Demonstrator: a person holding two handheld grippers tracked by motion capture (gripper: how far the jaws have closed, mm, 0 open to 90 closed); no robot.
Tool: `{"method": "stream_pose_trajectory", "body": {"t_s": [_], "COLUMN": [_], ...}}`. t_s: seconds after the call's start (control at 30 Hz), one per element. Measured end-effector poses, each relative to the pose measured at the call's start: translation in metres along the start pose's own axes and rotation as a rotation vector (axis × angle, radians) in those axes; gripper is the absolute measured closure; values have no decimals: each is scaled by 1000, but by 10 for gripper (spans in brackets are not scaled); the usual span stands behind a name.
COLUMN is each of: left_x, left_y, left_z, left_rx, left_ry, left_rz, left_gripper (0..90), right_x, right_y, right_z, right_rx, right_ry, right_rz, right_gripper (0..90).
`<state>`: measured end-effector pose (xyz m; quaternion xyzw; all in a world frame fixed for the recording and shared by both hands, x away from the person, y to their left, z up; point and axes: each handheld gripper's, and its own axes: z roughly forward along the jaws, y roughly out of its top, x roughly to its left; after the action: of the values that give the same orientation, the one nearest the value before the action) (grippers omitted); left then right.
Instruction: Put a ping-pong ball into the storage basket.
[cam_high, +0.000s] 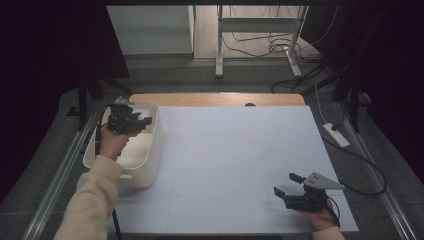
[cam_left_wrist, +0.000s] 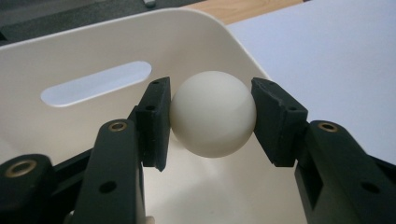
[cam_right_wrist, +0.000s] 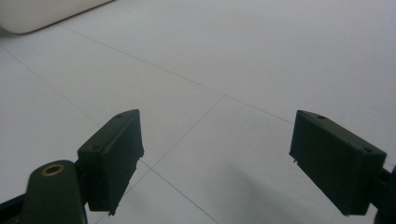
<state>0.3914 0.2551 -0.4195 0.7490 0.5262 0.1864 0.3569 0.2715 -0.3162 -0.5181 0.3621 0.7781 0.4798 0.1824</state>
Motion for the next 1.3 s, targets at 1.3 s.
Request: {"method": "stream_pose_trajectory", "body": {"t_s": [1.3], "left_x": [3], "left_y": [-1], "left_z": [-7], "left_rx": [-35], "left_ry": [25], "left_rz": [-40], "left_gripper": [172], "right_x": [0], "right_y": [0], "right_z": [0], "right_rx": [-2], "right_ry": [-1], "right_rz": [2], "right_gripper": [169]}}
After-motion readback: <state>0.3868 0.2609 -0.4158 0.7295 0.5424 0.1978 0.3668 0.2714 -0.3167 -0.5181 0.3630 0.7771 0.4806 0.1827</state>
